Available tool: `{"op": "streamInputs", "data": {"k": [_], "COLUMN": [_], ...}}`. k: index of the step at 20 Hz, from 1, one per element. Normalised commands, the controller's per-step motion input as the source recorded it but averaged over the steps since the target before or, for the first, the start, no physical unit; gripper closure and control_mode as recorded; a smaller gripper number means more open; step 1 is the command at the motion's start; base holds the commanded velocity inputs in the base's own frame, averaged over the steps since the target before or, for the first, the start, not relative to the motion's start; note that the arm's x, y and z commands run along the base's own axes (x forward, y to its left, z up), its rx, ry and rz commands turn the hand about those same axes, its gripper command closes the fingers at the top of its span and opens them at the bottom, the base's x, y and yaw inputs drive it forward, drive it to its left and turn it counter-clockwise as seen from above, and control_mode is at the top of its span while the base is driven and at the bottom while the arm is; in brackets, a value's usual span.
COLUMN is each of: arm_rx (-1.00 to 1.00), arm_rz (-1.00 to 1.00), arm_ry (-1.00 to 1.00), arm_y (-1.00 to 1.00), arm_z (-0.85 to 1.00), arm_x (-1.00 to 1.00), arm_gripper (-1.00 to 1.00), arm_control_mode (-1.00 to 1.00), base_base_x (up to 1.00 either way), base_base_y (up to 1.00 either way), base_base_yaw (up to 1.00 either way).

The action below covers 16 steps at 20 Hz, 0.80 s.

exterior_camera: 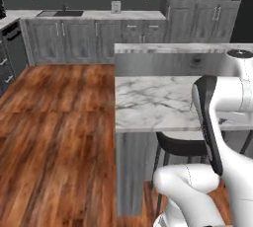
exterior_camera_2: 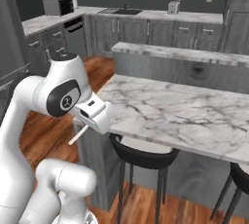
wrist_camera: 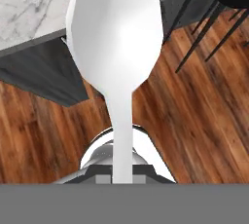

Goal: Take the fork and place it on the left side of the plate. Then take the spoon and place it on the right side of the plate. Make sure they're directly next to the plate.

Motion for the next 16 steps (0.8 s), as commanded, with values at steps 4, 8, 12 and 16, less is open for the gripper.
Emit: {"op": "streamInputs", "data": {"k": [4, 8, 12, 16], "arm_rx": [0.0, 0.0, 0.0, 0.0], "arm_rz": [0.0, 0.0, 0.0, 0.0], "arm_ry": [0.0, 0.0, 0.0, 0.0], "arm_y": [0.0, 0.0, 0.0, 0.0], "arm_z": [0.0, 0.0, 0.0, 0.0], "arm_x": [0.0, 0.0, 0.0, 0.0], "arm_gripper": [1.0, 1.0, 1.0, 1.0], "arm_control_mode": [1.0, 1.0, 1.0, 1.0], "base_base_x": [0.0, 0.0, 0.03, 0.12], "base_base_y": [-1.0, -0.98, -0.92, -0.91], "base_base_yaw": [-0.1, -0.09, -0.06, -0.04]}}
